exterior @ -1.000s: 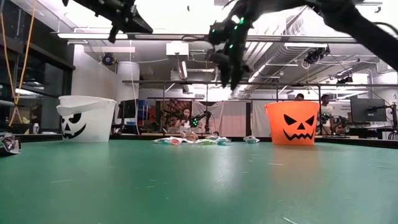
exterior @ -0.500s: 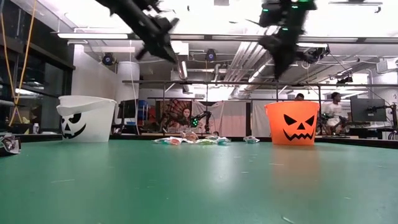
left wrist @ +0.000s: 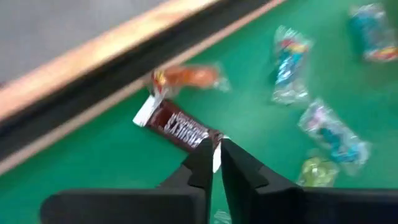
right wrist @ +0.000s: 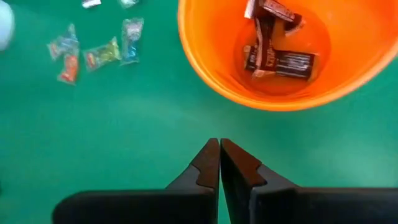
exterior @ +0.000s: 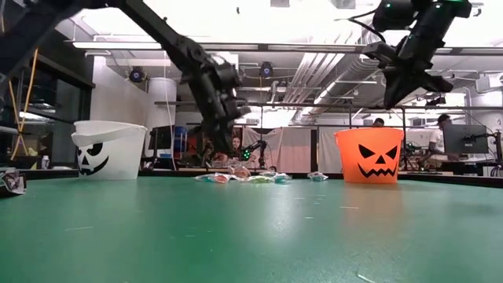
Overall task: Sort candy by brand, put in halloween buckets
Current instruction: Put the brown chocolate bar into the orange bucket
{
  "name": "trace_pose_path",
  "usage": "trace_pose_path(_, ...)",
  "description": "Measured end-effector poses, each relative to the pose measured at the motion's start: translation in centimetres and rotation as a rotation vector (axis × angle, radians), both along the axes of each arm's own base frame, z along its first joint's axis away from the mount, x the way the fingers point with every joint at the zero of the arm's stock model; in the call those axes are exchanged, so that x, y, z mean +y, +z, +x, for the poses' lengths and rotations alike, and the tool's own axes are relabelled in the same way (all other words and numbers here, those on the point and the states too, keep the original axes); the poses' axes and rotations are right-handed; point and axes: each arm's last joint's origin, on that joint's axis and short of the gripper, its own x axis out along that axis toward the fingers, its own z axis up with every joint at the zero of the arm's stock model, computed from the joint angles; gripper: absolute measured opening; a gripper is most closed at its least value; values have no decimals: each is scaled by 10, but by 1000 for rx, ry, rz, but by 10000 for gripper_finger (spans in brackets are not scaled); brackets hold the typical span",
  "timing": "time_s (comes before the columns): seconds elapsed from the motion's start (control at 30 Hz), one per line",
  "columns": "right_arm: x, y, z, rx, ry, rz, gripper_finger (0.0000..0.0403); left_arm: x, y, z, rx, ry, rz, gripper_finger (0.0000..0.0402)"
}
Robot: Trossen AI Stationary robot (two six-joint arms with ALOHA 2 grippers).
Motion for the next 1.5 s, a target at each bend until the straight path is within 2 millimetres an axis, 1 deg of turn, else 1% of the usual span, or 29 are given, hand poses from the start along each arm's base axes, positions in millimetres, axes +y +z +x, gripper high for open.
trace_pose_path(0.07,0,-1,2,-10,4,-4,6,3,-5,-1,5,-4,-17,44)
trace_pose_path(0.3,-2,1,6,-62,21,-24,7,8,-6,-2,9,-37,26,131)
trace_pose_path(0.4,-2,1,7,-66,22,-25,7,12,-14,1,-18,54,-1,165)
trace_pose_path(0.53,-2,1,7,-67,22,-23,7,14,-35,3,-24,224,-116,197)
trace_pose_path(0.7,-2,1,7,-67,23,-23,7,15,-49,5,-4,328,-129,206)
trace_pose_path(0.77,-2,1,7,-68,23,-23,7,15,-48,7,-17,365,-107,207)
trace_pose_path(0.87,-2,1,7,-67,24,-23,7,15,-51,10,-20,381,-89,207)
trace_pose_path(1.03,-2,1,7,-65,30,-28,7,15,-56,10,-13,377,-117,207)
trace_pose_path(1.17,-2,1,7,-64,30,-27,7,16,-57,8,-9,359,-150,200)
trace_pose_path(1.27,-2,1,7,-65,31,-27,7,16,-58,5,9,324,-158,173)
trace_pose_path(1.33,-2,1,7,-64,33,-28,7,16,-59,2,45,293,-163,139)
trace_pose_path(1.47,-3,2,7,-63,52,-43,7,10,-60,-5,126,207,-200,38)
trace_pose_path(1.5,-3,2,7,-64,53,-44,7,9,-61,-5,134,186,-201,20)
